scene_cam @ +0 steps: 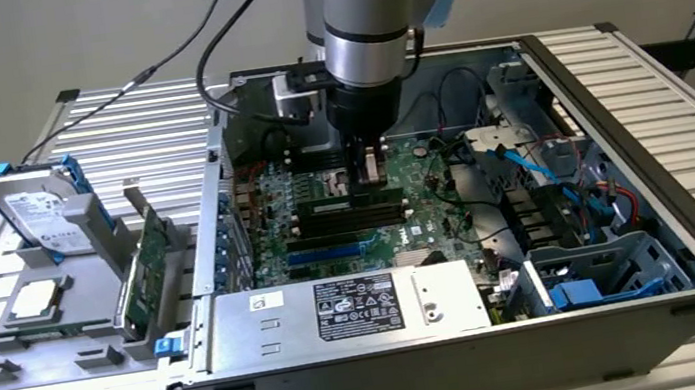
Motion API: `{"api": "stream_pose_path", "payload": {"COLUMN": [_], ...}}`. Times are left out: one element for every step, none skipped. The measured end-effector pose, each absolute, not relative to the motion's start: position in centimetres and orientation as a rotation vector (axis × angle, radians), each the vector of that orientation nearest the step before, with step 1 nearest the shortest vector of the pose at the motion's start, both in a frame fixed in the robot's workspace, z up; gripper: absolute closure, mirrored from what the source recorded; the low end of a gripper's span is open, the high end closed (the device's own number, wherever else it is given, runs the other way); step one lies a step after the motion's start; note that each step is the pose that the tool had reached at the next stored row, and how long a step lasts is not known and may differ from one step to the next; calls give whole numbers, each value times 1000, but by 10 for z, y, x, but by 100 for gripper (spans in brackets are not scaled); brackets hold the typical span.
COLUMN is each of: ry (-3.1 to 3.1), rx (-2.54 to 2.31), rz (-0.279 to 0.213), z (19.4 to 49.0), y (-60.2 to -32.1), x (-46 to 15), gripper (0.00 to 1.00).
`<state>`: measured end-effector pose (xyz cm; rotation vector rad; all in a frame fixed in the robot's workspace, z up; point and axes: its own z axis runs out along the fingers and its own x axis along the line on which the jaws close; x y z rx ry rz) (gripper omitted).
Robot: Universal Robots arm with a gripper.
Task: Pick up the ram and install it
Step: 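Insert the ram into the slot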
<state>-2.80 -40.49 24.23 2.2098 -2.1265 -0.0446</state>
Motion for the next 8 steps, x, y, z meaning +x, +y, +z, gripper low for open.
{"api": "stream_pose_path", "payload": {"ry": [-2126, -2125, -2124, -2124, -2124, -2124, -2123, -2123], "rx": [2209, 2208, 2208, 2207, 2207, 2207, 2207, 2207], "rz": [-47, -49, -49, -51, -51, -51, -51, -51], "z": [242, 242, 241, 241, 240, 240, 239, 239], "y": [-406, -407, -408, -408, -408, -408, -408, -408], "x": [-28, -28, -28, -28, -27, -27, -26, -26], "gripper": [86, 86, 86, 86, 86, 86, 86, 86]}}
